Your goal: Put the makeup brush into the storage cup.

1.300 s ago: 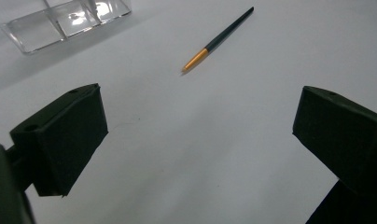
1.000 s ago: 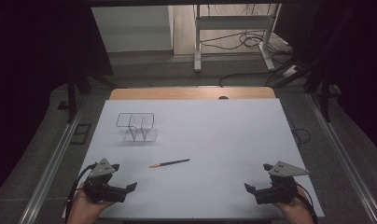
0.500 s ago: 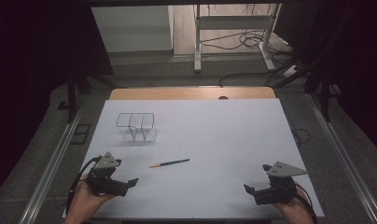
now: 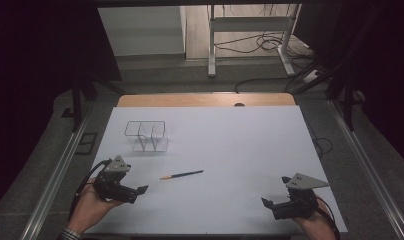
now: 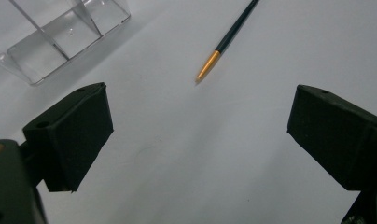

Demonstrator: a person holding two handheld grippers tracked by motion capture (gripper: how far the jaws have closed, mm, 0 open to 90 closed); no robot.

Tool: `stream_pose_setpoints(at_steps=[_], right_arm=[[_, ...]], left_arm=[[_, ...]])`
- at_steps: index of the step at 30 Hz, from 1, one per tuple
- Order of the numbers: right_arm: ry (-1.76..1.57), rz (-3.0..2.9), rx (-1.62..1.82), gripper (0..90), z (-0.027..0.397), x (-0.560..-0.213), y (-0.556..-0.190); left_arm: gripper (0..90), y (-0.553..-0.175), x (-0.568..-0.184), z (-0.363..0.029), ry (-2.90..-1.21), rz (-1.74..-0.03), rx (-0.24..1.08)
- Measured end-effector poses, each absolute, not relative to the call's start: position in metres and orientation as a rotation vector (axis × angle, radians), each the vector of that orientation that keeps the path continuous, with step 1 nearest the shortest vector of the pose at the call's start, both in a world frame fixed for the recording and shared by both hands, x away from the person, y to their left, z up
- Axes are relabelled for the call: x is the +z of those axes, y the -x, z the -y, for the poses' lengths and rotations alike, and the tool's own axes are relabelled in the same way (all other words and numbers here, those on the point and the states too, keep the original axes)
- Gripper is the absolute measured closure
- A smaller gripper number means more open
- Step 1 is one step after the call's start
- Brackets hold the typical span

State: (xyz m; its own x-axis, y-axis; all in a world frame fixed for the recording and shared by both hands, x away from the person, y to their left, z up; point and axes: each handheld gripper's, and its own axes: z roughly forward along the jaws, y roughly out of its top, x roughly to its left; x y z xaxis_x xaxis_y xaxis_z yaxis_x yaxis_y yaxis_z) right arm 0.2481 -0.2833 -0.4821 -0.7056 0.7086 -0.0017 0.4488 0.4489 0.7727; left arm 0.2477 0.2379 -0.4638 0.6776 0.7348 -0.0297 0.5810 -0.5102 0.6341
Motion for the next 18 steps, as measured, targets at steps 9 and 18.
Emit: stream_pose_setpoints(at_steps=[9,18], right_arm=[[-0.996,-2.389,1.112,0.0,0.282,-0.483,-0.248],[-1.001,-2.394,1.115,0.0,0.282,-0.483,-0.248]], left_arm=[[7.3,-0.257,-0.461,-0.231,-2.302,-0.982,0.295],[10.2,-0.269,-0.454,-0.220,-2.340,-0.949,0.269]])
